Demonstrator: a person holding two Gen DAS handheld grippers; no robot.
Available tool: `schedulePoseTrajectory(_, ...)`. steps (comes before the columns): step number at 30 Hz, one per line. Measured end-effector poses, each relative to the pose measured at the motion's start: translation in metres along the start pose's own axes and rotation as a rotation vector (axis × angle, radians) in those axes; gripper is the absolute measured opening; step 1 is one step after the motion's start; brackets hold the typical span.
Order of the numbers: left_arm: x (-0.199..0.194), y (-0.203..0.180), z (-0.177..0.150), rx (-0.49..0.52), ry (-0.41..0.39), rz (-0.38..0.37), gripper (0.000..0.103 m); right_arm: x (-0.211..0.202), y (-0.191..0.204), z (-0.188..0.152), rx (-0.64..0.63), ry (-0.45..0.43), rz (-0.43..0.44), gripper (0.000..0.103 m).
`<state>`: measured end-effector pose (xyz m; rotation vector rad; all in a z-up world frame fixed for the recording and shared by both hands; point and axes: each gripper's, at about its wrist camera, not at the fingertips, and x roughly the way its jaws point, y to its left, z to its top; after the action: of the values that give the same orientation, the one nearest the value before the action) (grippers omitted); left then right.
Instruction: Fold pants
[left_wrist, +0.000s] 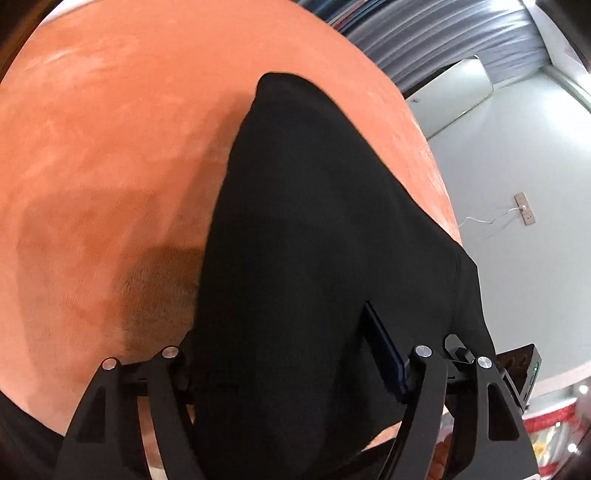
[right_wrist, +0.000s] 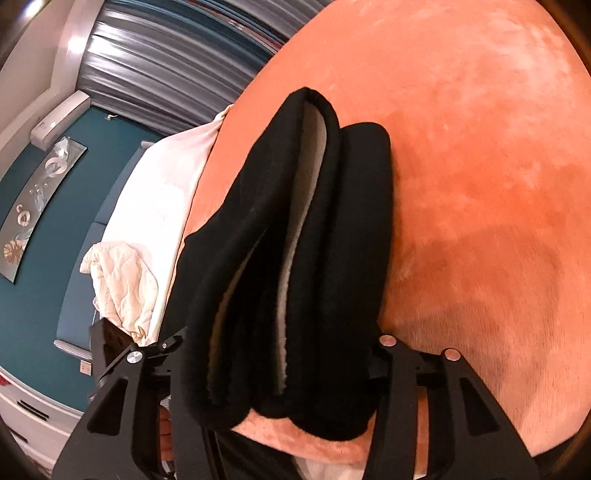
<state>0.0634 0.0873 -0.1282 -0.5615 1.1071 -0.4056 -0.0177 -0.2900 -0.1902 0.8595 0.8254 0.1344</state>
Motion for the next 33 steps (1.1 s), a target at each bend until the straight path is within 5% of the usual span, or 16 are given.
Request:
schedulePoseTrajectory(1,-0.001,-0.005,-0.003,0.016,-0.013,0.013,0.065,0.0,-0.001,-0.001,0.003,-0.008,0.003,0.045)
schedulePoseTrajectory(2,-0.002,-0.006,-0.004,0.028,-0.022,0.008,0.041,-0.002,-0.002,-0.002,0.004,-0.015,0.006,0.044)
schedulePoseTrajectory(3,-0.006,-0.01,-0.006,0.039,-0.024,-0.014,0.03,-0.003,0.0,-0.003,0.001,-0.022,0.004,0.041)
schedulePoseTrajectory(5,-0.017,-0.015,-0.004,0.042,-0.03,-0.04,0.022,-0.005,0.008,-0.006,-0.007,-0.024,-0.002,0.037)
schedulePoseTrajectory(13,-0.09,-0.071,0.034,0.104,-0.096,-0.189,0.021,-0.048,0.085,0.028,-0.128,-0.114,0.072,0.035)
schedulePoseTrajectory(21,-0.149,-0.152,0.128,0.334,-0.352,-0.212,0.021,-0.062,0.18,0.125,-0.328,-0.259,0.182,0.035)
schedulePoseTrajectory(26,-0.122,-0.191,0.22,0.414,-0.481,-0.218,0.021,-0.03,0.217,0.211,-0.409,-0.346,0.232,0.035)
schedulePoseTrajectory(33,-0.019,-0.181,0.332,0.416,-0.502,-0.208,0.021,0.066,0.2,0.332,-0.396,-0.378,0.246,0.035)
